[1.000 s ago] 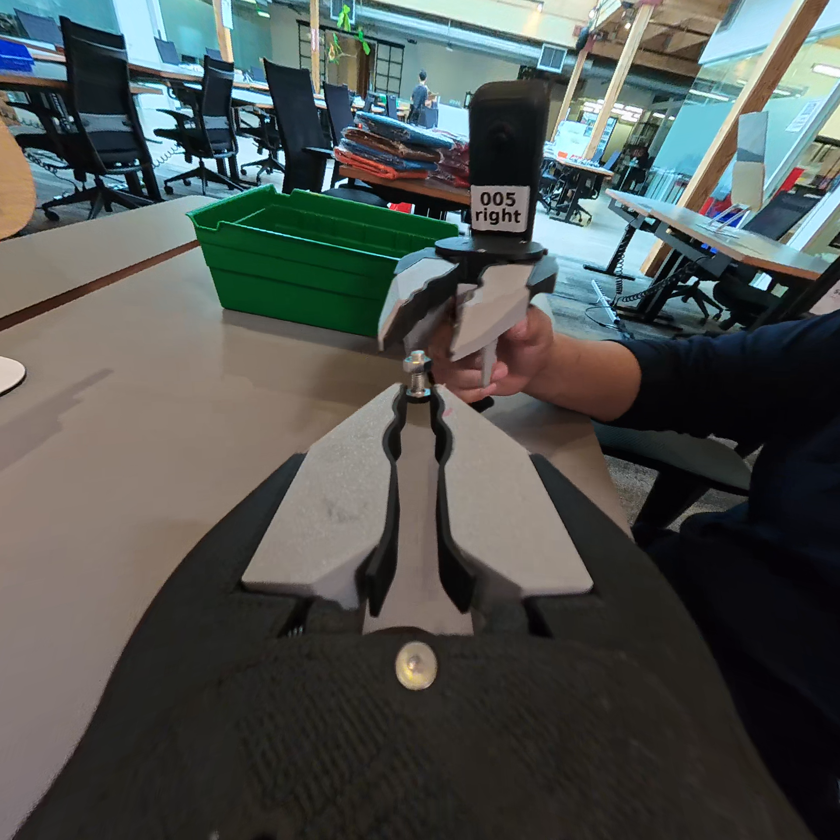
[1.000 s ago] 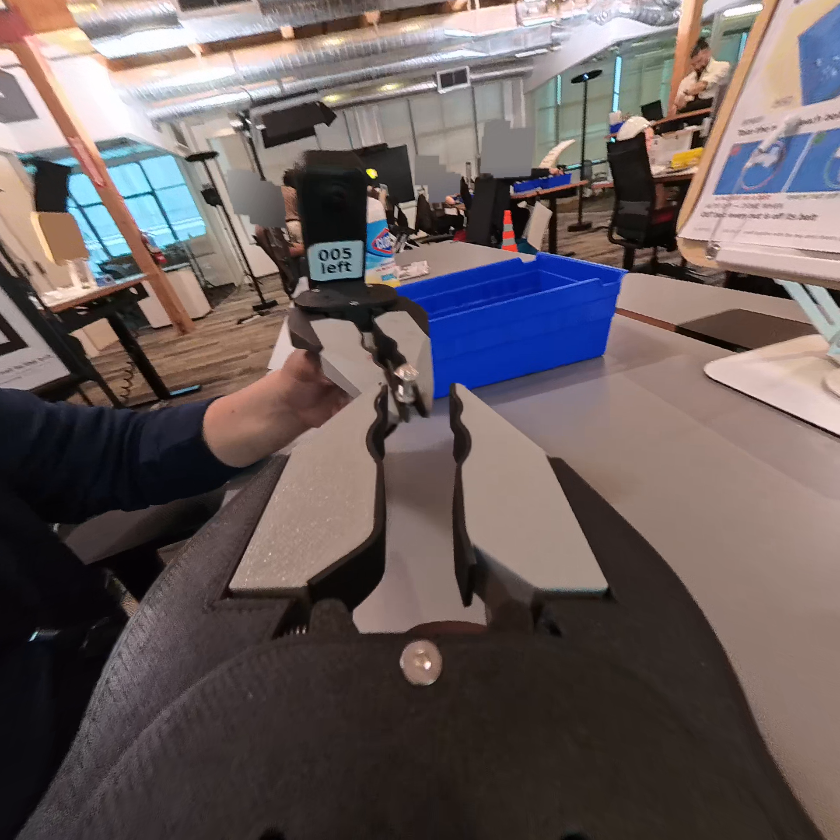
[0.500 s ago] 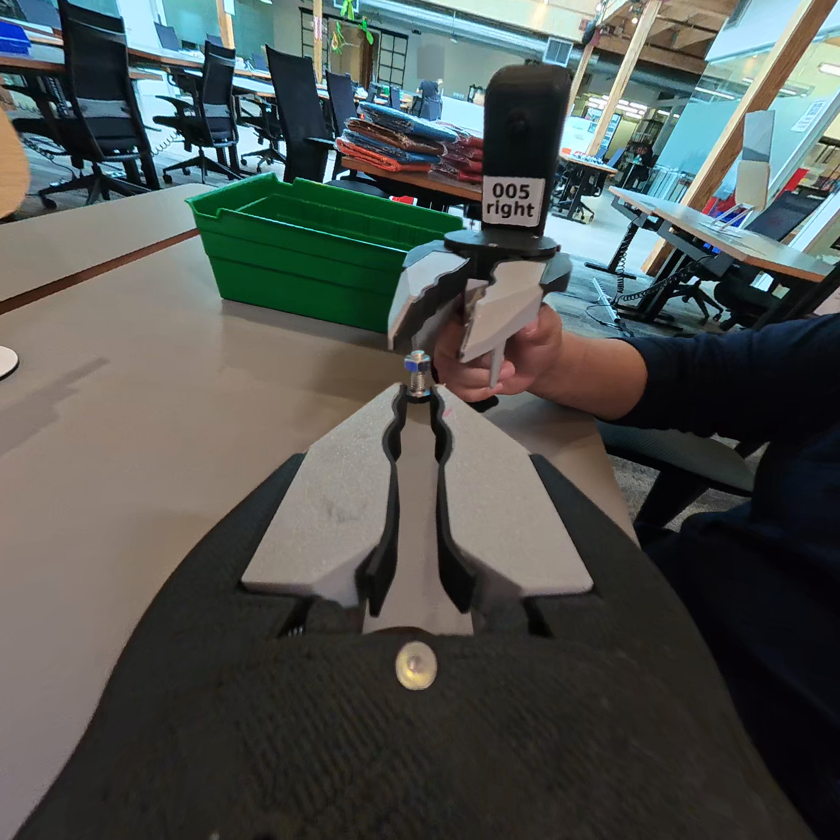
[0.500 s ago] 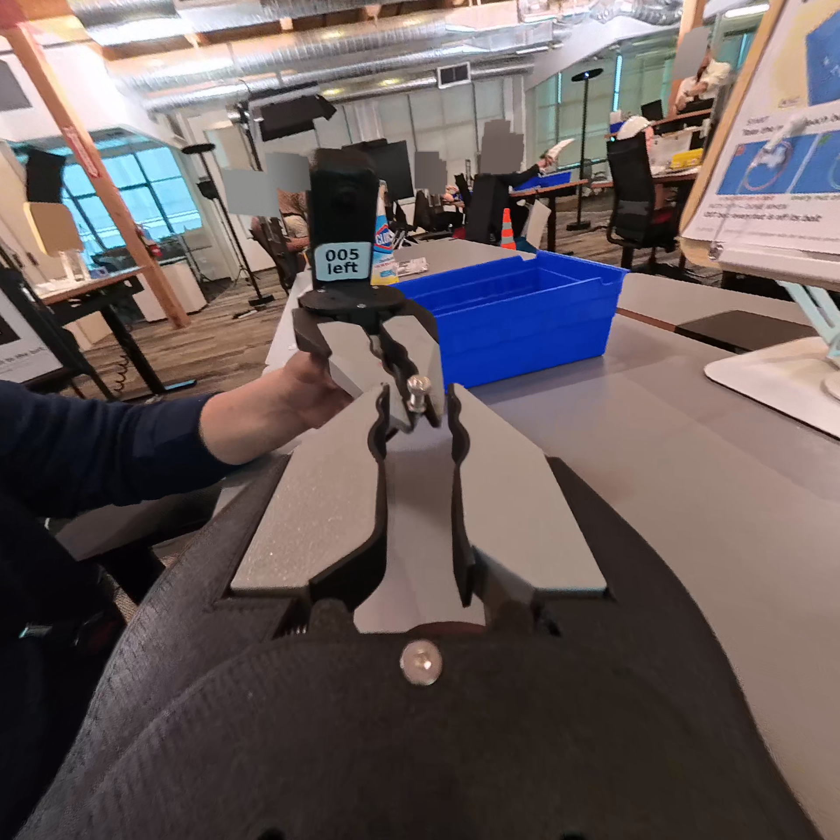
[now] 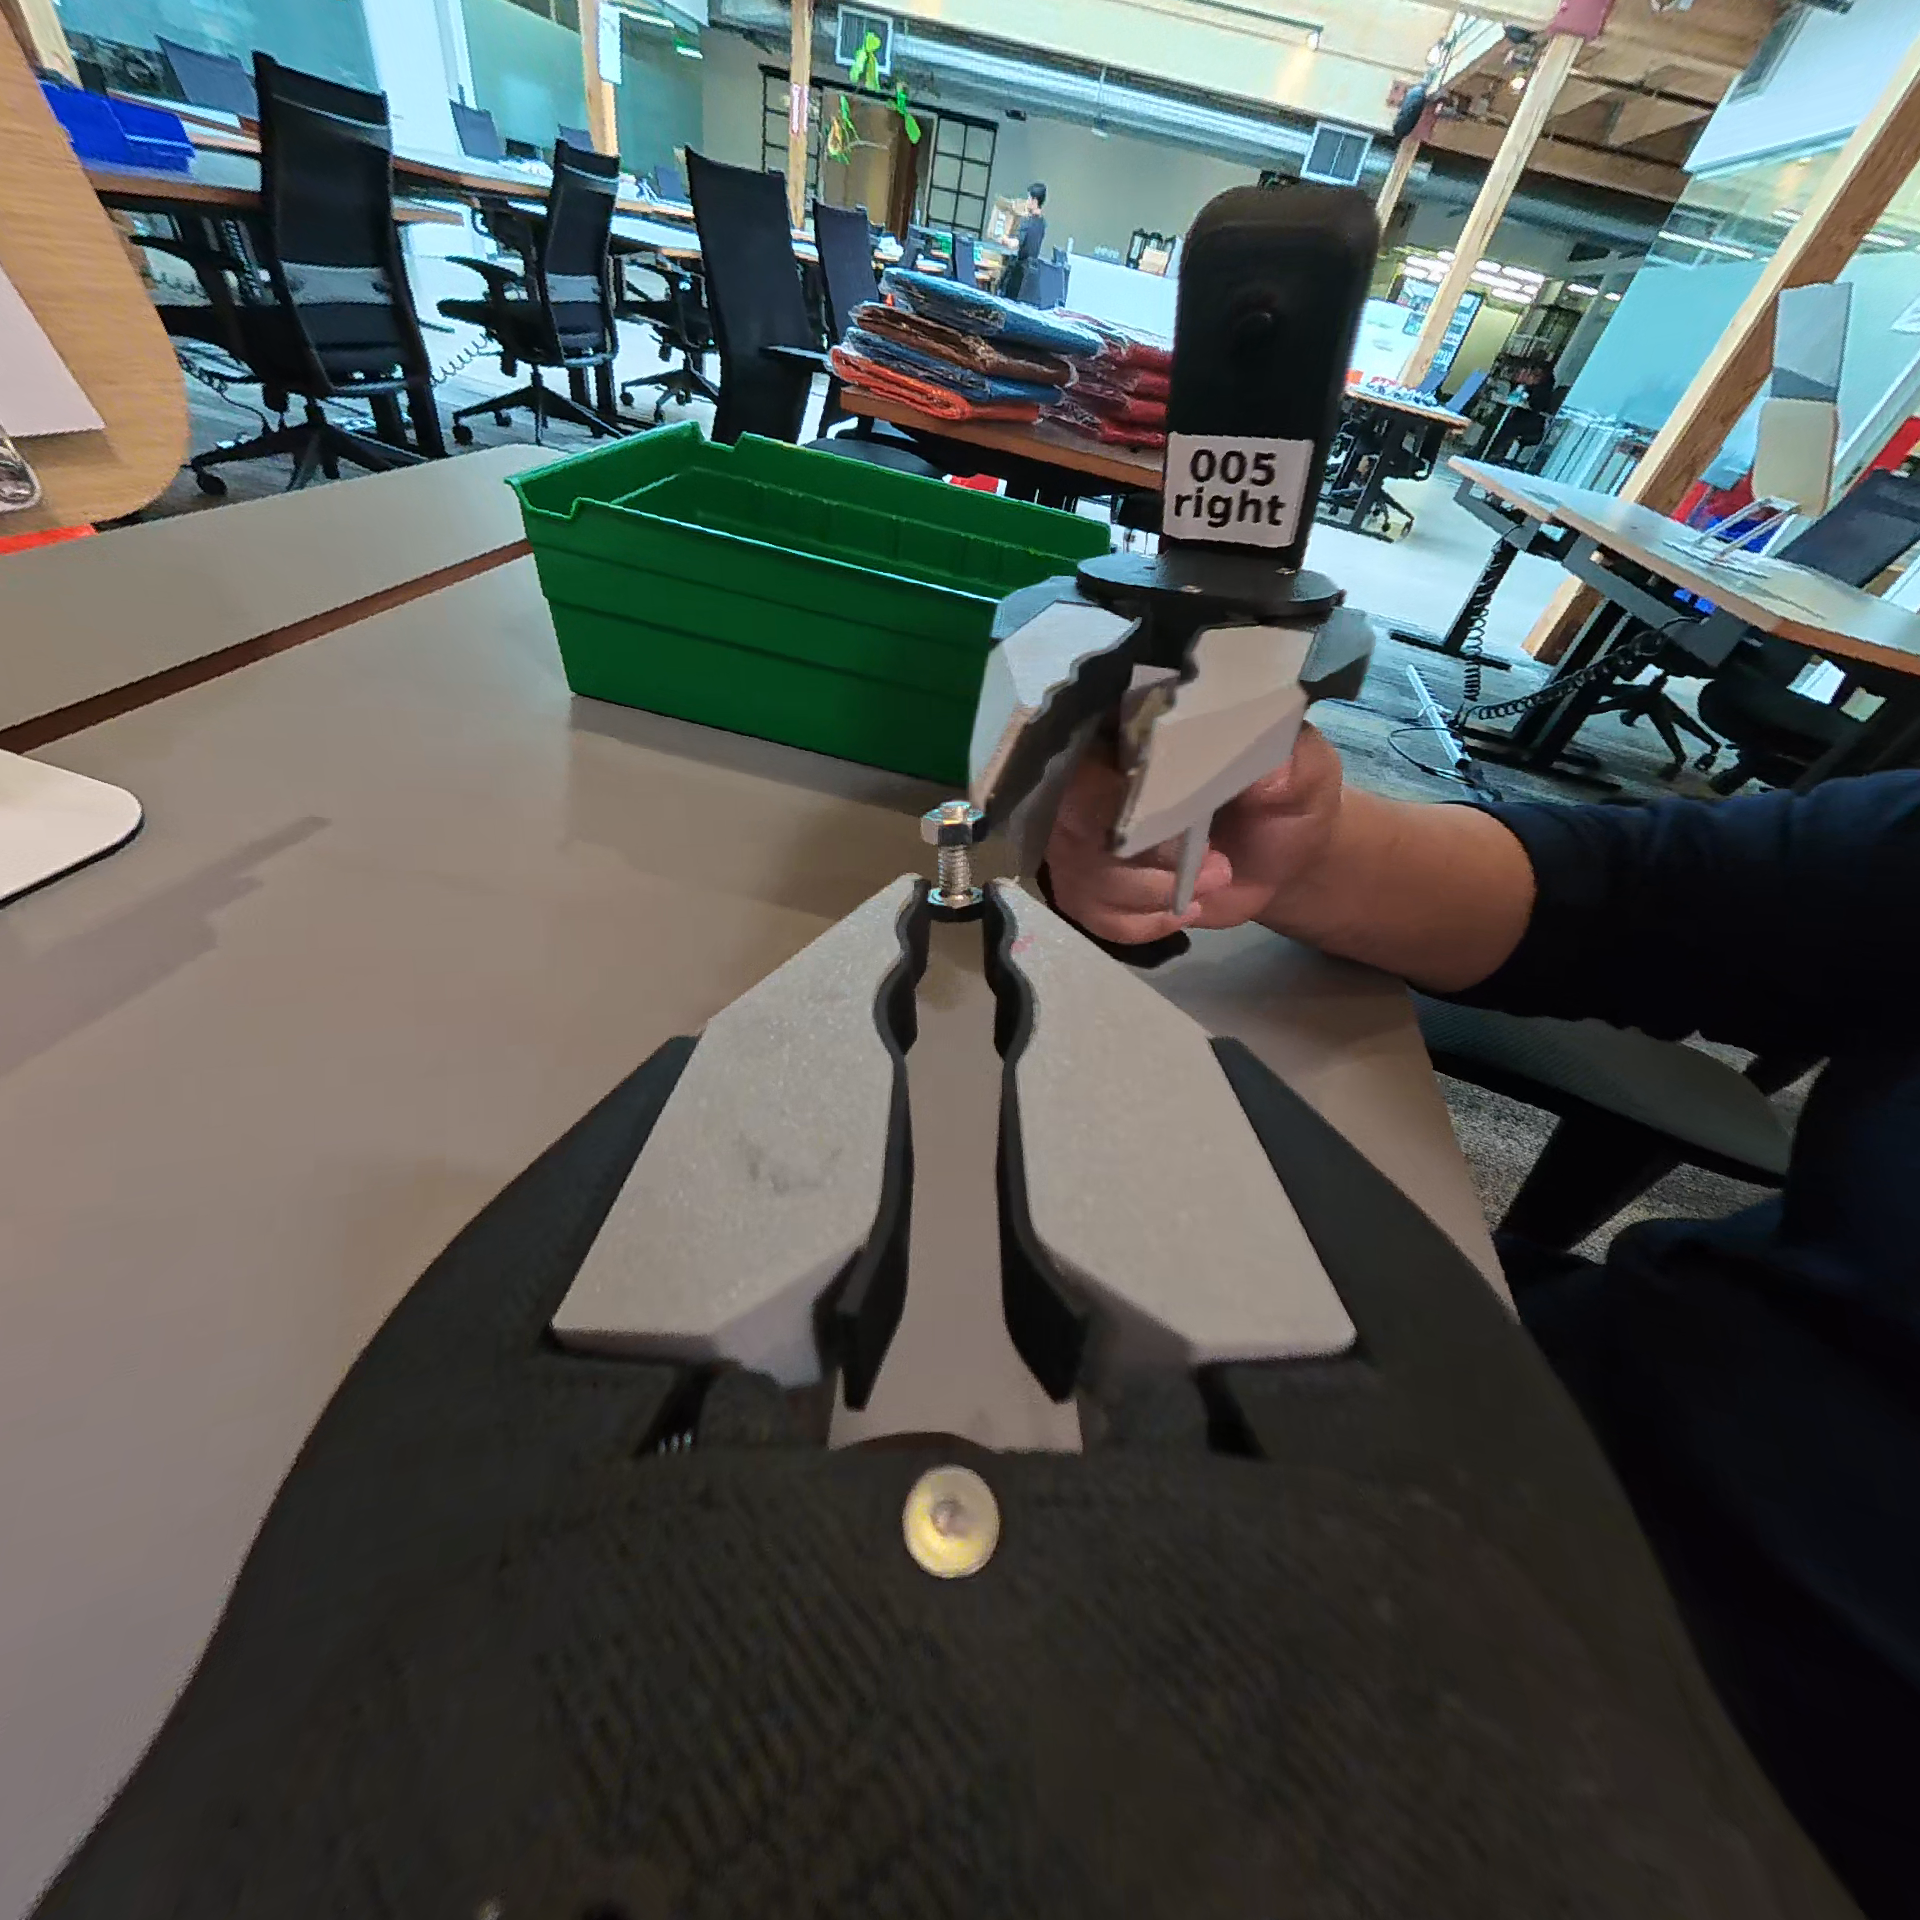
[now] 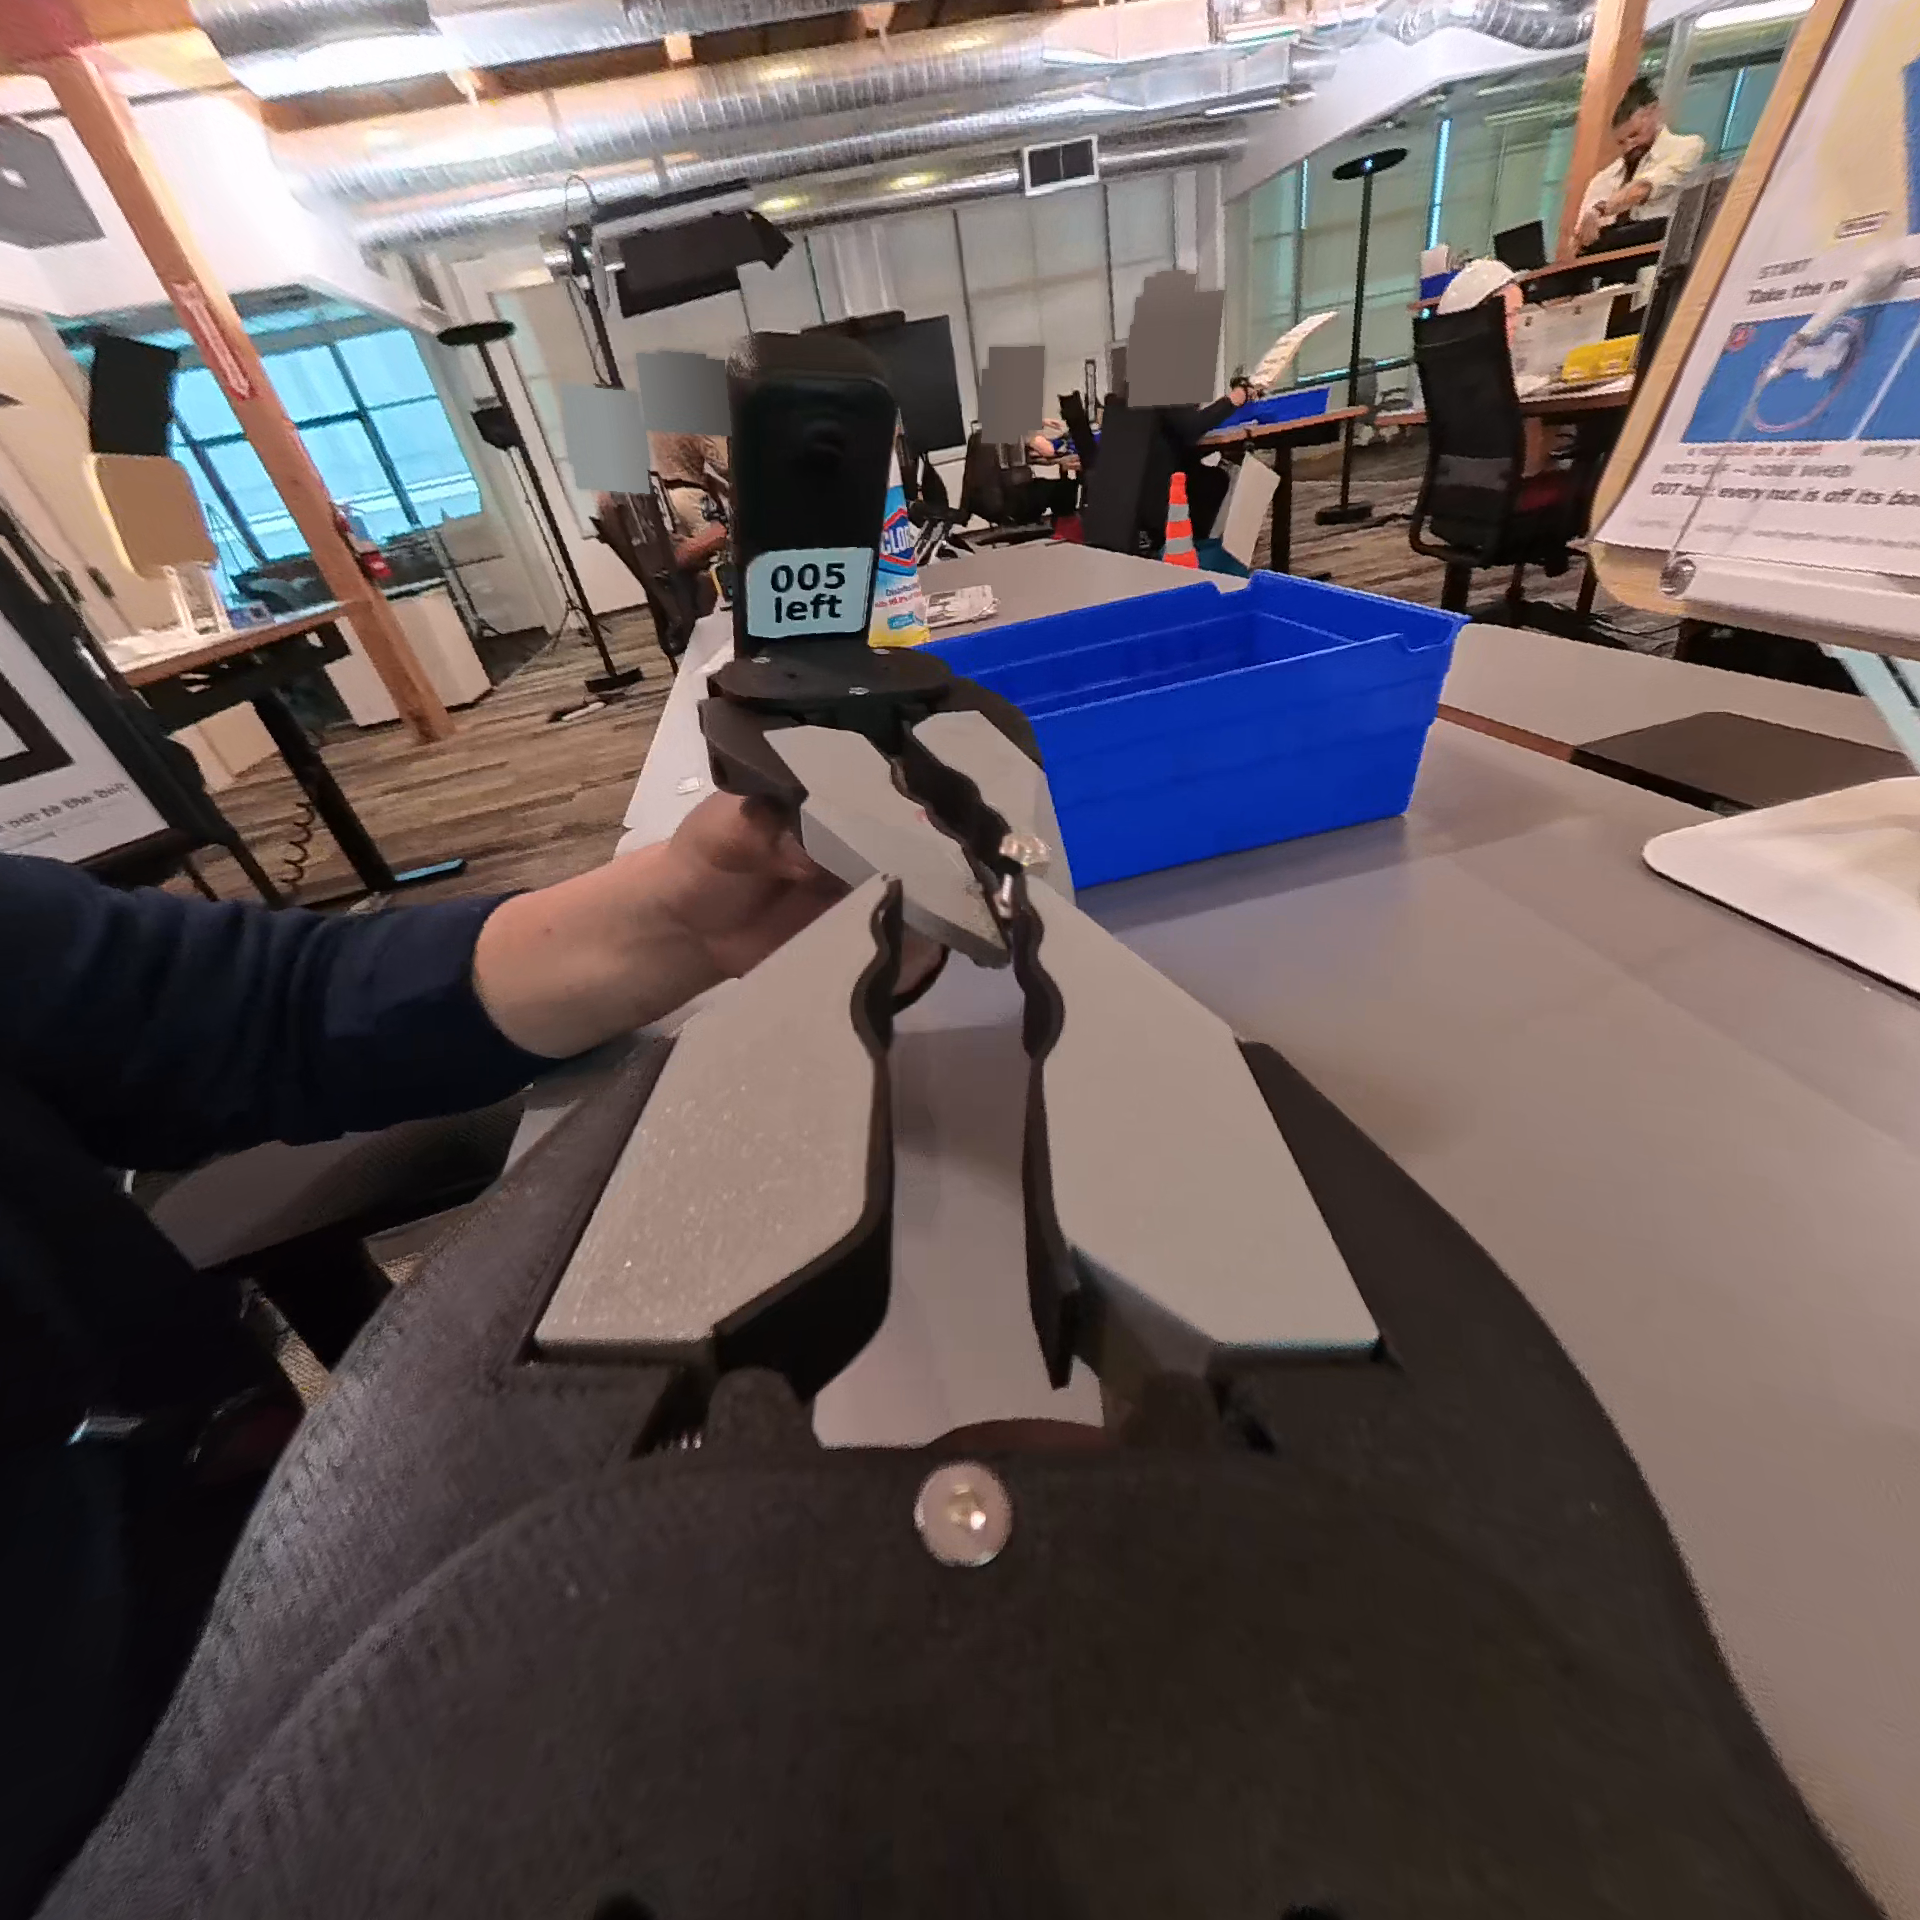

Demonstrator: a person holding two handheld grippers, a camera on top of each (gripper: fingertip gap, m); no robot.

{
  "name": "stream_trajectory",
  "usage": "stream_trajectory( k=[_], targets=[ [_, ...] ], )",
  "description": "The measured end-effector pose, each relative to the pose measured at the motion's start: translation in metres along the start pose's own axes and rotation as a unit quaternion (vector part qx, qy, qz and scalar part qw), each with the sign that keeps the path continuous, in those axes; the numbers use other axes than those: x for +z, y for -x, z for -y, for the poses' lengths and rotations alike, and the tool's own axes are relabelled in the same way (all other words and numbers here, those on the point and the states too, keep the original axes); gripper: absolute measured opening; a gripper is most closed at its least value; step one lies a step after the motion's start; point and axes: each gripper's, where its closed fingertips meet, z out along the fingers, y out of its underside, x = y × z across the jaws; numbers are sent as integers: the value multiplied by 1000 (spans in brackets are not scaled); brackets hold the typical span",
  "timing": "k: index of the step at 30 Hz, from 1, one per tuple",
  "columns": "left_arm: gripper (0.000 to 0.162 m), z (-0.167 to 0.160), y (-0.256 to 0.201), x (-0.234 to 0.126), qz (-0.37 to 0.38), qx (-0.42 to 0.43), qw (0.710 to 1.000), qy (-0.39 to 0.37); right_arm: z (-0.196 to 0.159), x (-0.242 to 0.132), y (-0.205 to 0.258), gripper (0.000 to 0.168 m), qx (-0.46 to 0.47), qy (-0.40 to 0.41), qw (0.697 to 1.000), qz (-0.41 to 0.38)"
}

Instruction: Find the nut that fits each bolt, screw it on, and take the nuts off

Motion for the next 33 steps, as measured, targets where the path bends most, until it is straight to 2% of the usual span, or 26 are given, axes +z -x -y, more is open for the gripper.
stream_trajectory(
  k=[3,9,13,18,27,33],
  targets=[
    [7,-2,-2,2,-3,5,1000,5,-3,3,-3,25,1,6,1000,-15],
    [7,-2,-9,7,-13,7,1000,5,-2,9,6,35,38,-13,999,24],
    [7,-4,-9,9,-13,7,1000,10,0,9,3,39,45,-19,999,19],
    [8,0,0,3,6,4,1000,-1,5,2,1,34,37,-25,999,12],
    [7,-7,-13,15,-7,24,999,23,-4,12,5,36,26,-4,1000,14],
    [7,1,-4,5,4,6,1000,0,0,5,-2,33,32,-13,999,4]
  ],
)
